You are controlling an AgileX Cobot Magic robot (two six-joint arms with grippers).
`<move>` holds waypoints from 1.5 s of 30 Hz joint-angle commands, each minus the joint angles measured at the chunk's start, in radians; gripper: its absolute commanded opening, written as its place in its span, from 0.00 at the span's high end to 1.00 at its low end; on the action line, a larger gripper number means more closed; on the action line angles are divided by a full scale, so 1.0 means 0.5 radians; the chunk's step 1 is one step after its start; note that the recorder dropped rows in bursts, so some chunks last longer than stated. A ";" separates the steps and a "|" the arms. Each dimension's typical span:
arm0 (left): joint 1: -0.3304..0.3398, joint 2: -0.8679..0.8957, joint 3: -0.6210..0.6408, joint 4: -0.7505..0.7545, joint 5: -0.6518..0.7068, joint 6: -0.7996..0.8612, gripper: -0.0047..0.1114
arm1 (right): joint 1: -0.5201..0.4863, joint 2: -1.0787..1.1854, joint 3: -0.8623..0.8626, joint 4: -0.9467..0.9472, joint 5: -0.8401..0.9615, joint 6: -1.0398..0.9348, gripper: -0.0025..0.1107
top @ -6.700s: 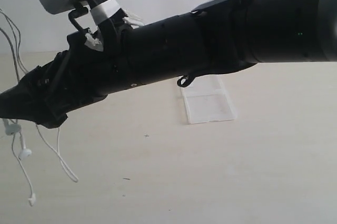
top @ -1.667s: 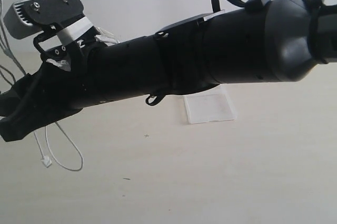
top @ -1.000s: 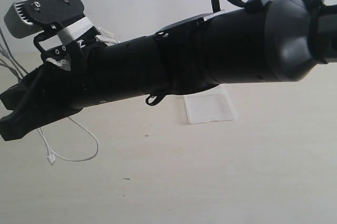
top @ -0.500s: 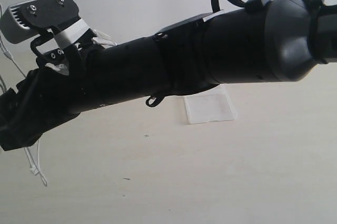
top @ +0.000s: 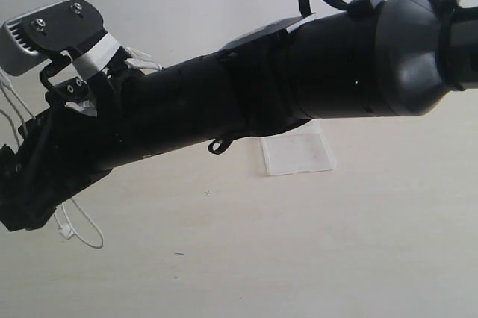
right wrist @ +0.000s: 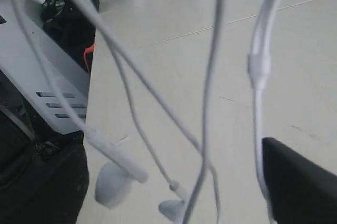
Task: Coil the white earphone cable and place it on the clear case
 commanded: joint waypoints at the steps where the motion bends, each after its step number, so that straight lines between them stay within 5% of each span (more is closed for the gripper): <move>1: 0.006 0.004 -0.010 0.004 0.003 0.002 0.96 | 0.001 0.002 -0.011 0.183 0.010 -0.037 0.24; 12: 0.006 0.062 -0.010 -0.040 0.004 0.002 0.96 | 0.001 0.002 -0.011 0.183 0.060 -0.075 0.27; 22: 0.006 0.098 -0.010 -0.054 0.000 0.002 0.96 | 0.001 0.002 -0.011 0.183 -0.039 -0.075 0.50; 29: 0.006 0.095 -0.010 -0.054 0.009 0.002 0.96 | 0.001 0.002 -0.011 0.183 -0.124 -0.075 0.98; 40: 0.006 -0.005 -0.010 0.654 0.741 -0.281 0.96 | 0.001 -0.149 -0.011 -0.190 -0.320 0.401 0.98; 45: 0.006 -0.005 0.040 0.654 0.831 -0.281 0.96 | 0.001 -0.197 -0.011 -0.326 -0.253 0.574 0.98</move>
